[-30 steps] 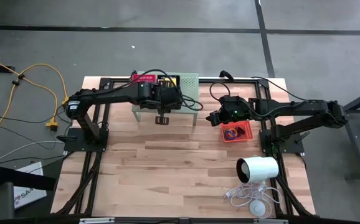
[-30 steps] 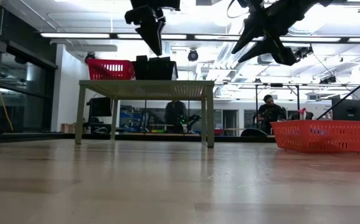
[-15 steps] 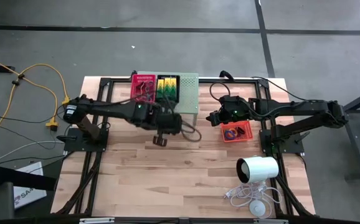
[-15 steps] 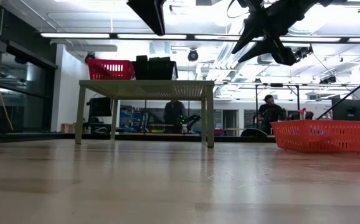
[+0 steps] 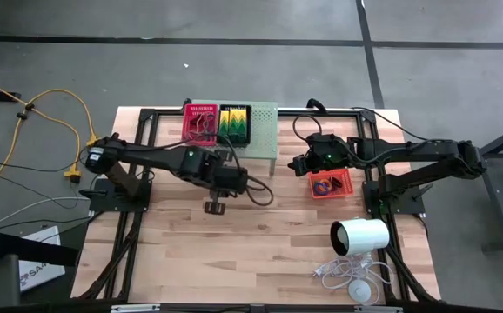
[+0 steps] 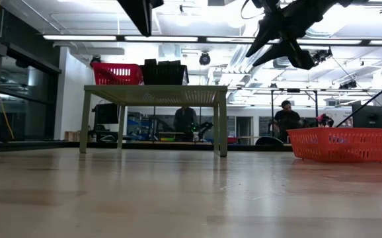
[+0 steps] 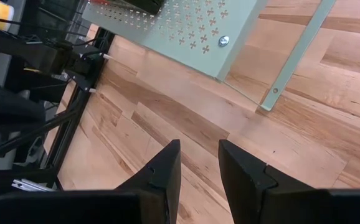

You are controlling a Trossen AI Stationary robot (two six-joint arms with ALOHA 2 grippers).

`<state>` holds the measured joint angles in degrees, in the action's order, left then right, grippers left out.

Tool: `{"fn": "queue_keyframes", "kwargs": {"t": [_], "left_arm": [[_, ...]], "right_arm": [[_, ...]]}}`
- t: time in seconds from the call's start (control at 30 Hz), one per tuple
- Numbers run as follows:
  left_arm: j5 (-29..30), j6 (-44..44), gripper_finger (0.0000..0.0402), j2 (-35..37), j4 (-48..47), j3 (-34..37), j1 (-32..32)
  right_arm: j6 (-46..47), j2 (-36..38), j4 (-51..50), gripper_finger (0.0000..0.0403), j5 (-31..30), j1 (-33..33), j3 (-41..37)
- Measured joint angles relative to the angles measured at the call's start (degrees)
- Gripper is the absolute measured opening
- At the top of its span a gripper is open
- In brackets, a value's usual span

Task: Pick & Place Office Desk Supplies
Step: Put the orange bin on the shelf

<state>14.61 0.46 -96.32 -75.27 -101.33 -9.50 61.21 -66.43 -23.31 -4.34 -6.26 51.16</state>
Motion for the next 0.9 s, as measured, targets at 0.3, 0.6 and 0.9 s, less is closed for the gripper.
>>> {"fn": "queue_keyframes", "kwargs": {"t": [0.3, 0.6, 0.9], "left_arm": [[-0.14, -3.94, 0.0057, 10.23, 11.09, 14.66, -2.11], [0.46, -6.55, 0.0057, 24.15, 23.22, 32.92, -4.02], [1.21, -8.94, 0.0057, 38.04, 34.29, 48.83, -7.12]], "right_arm": [[0.01, 0.01, 0.02, 0.0095, 0.00, -0.01, -0.01], [0.01, 0.00, 0.02, 0.0095, 0.00, -0.02, 0.00], [0.02, 0.01, 0.01, 0.0095, 0.00, 0.00, 0.00]]}}
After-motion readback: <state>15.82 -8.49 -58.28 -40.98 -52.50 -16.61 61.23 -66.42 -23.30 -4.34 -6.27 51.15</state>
